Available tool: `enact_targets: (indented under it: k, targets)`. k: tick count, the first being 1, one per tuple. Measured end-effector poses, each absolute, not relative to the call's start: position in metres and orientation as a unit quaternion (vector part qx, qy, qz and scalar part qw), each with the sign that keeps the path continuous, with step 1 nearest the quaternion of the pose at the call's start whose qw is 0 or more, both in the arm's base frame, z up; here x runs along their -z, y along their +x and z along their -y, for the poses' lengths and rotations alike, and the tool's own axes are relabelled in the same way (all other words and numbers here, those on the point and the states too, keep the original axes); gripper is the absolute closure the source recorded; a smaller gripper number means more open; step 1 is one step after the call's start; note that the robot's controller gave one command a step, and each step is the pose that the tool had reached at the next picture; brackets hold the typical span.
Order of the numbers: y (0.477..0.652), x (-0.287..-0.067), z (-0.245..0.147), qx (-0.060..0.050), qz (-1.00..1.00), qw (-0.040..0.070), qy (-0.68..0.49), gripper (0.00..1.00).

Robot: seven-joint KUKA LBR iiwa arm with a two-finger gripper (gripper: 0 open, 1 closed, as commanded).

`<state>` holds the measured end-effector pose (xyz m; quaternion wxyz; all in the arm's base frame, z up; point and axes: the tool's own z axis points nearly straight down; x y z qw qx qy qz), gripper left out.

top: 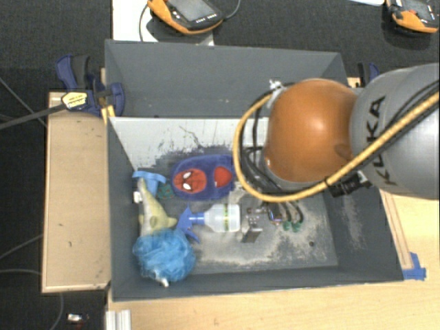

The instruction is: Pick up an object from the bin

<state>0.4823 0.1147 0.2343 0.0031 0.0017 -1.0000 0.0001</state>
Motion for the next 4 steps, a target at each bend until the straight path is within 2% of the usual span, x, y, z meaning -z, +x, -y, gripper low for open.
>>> enact_targets:
  k: [1,2,3,4]
  targets:
    - [0.484,-0.238,-0.114,0.000,1.000,-0.001,-0.001,0.00]
    - [0.511,-0.174,-0.120,0.001,0.998,-0.003,0.055,0.00]
    - [0.553,-0.160,-0.133,0.000,0.976,-0.004,0.216,0.00]
    - [0.548,-0.138,-0.129,0.001,0.994,-0.003,0.111,0.00]
